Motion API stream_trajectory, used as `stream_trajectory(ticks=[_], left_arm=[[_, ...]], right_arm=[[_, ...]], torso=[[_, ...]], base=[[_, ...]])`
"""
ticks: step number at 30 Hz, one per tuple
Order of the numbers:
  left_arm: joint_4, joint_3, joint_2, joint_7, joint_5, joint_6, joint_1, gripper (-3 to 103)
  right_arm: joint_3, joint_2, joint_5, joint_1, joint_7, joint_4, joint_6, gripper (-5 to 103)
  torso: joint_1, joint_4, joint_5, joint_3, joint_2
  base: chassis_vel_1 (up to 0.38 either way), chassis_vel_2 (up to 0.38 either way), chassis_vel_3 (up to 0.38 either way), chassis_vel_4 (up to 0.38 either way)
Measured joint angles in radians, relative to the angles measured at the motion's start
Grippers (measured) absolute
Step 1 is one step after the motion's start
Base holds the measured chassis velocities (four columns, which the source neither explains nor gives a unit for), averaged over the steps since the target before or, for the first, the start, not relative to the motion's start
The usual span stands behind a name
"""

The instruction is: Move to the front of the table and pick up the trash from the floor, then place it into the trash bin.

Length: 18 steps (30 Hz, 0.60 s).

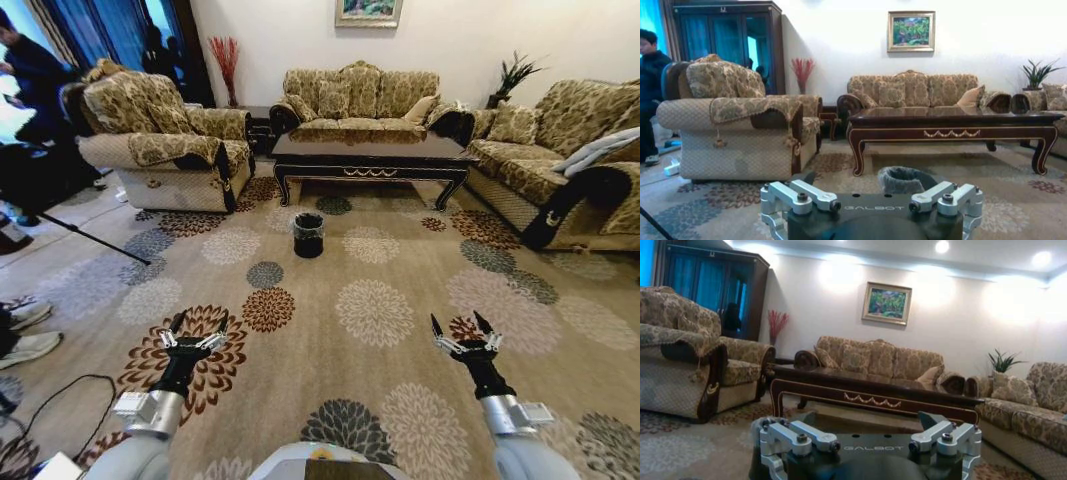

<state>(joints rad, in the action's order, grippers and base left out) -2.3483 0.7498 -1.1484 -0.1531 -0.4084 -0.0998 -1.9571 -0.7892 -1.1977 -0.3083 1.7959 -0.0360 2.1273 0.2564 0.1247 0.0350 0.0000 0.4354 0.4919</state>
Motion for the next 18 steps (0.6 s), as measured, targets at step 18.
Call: stream_trajectory(ticks=[18], left_arm=[[0.000, 0.000, 0.000, 0.000, 0.000, 0.000, 0.000, 100]], right_arm=[[0.000, 0.000, 0.000, 0.000, 0.000, 0.000, 0.000, 100]], torso=[[0.029, 0.0000, 0.0000, 0.043, 0.072]], base=[[0.000, 0.000, 0.000, 0.000]])
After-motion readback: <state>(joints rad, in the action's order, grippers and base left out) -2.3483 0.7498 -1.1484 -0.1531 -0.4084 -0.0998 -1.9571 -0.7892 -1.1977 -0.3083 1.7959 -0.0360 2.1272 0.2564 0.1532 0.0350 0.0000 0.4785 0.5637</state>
